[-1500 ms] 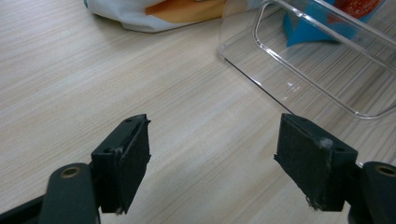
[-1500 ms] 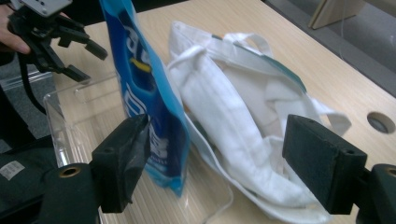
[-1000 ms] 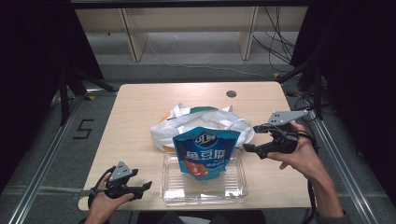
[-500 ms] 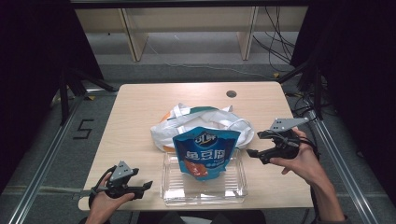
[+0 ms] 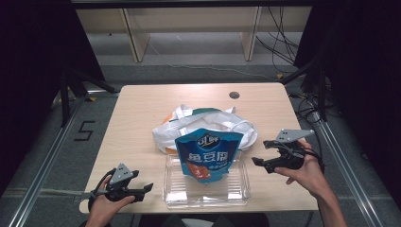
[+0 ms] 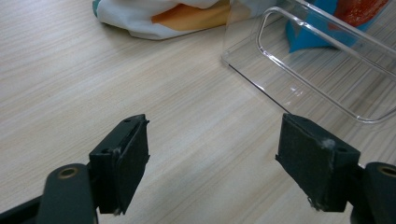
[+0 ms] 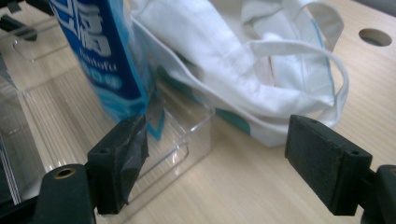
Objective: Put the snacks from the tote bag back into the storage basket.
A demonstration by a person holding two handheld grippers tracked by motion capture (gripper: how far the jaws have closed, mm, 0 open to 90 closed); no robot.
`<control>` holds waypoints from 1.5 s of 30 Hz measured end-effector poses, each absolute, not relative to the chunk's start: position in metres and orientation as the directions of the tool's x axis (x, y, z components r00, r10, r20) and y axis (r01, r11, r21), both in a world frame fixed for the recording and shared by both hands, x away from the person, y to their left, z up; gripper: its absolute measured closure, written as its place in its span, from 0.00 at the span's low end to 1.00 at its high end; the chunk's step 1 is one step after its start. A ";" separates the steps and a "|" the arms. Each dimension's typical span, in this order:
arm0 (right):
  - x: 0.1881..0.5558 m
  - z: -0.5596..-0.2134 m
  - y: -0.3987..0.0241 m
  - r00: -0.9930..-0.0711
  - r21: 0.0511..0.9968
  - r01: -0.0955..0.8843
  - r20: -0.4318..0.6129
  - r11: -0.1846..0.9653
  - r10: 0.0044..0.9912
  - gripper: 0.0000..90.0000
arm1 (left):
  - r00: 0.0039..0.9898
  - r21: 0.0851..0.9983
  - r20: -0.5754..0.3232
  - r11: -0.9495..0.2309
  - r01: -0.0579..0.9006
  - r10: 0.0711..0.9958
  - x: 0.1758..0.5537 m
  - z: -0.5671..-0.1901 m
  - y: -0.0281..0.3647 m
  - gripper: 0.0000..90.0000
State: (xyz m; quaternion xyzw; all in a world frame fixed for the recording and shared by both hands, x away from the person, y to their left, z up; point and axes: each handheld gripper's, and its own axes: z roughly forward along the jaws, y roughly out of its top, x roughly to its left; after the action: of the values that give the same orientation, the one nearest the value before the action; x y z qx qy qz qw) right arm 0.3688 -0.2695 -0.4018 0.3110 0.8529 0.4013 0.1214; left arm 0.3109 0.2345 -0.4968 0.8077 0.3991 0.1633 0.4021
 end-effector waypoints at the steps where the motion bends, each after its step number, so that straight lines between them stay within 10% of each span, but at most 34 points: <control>1: 0.368 -0.404 -0.270 -0.781 0.762 0.421 0.027 0.493 0.624 0.25 | 0.629 0.779 -0.057 -0.359 0.513 0.775 0.311 -0.497 0.234 0.27; 45: 0.321 -0.478 -0.300 -0.626 0.740 0.537 0.029 0.404 0.780 0.24 | 0.623 0.786 -0.066 -0.345 0.514 0.779 0.310 -0.498 0.231 0.19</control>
State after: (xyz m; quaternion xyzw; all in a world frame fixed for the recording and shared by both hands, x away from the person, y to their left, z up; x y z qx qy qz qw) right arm 0.3212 -0.2997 -0.4782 0.4006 0.8218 0.3708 0.1633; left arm 0.3105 0.2313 -0.4980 0.8036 0.4022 0.1630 0.4074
